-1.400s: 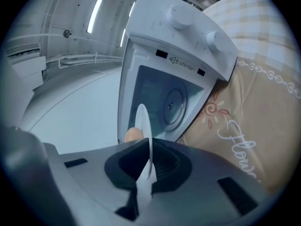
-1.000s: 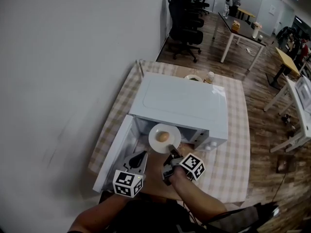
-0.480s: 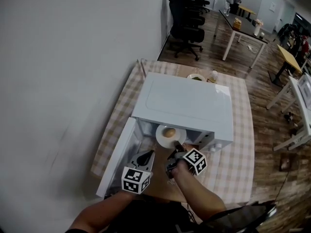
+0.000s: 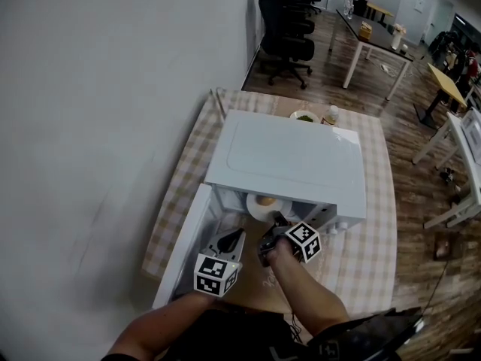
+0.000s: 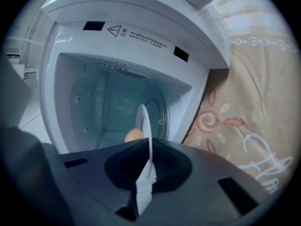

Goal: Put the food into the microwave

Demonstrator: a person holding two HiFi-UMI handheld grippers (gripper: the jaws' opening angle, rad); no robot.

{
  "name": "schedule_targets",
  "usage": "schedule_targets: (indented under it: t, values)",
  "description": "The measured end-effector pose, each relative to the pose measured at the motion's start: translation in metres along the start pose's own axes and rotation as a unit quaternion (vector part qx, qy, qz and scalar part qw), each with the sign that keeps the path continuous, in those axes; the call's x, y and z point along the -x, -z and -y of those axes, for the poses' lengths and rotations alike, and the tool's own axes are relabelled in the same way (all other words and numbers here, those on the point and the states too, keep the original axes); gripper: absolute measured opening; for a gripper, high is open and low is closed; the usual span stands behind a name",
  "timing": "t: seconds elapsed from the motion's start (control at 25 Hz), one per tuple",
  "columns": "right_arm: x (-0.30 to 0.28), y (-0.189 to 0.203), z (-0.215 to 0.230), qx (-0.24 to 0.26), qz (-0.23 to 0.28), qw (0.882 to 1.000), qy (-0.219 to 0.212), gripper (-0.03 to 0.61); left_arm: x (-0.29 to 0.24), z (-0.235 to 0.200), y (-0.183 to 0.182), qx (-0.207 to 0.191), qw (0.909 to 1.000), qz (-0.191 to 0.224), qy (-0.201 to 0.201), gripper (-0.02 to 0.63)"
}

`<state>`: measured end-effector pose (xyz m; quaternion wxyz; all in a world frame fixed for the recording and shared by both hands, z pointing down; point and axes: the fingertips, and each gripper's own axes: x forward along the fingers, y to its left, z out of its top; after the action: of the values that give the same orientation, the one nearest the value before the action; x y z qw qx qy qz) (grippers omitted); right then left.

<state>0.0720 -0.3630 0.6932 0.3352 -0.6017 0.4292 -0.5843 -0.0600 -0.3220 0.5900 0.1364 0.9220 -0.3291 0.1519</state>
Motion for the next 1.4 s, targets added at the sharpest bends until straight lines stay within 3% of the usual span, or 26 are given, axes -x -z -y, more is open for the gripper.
schedule_targets:
  t: [1.04,1.4]
  values:
    - [-0.045,-0.013,-0.006,-0.016,0.036,0.998,0.045,0.018,0.000,-0.013,0.011,0.007,0.9998,-0.020,0.003,0.008]
    - [-0.051,-0.018,-0.010,0.017,0.050,0.997,0.061,0.018,0.003,-0.012,0.014,0.011,0.9997,-0.020,0.001,0.008]
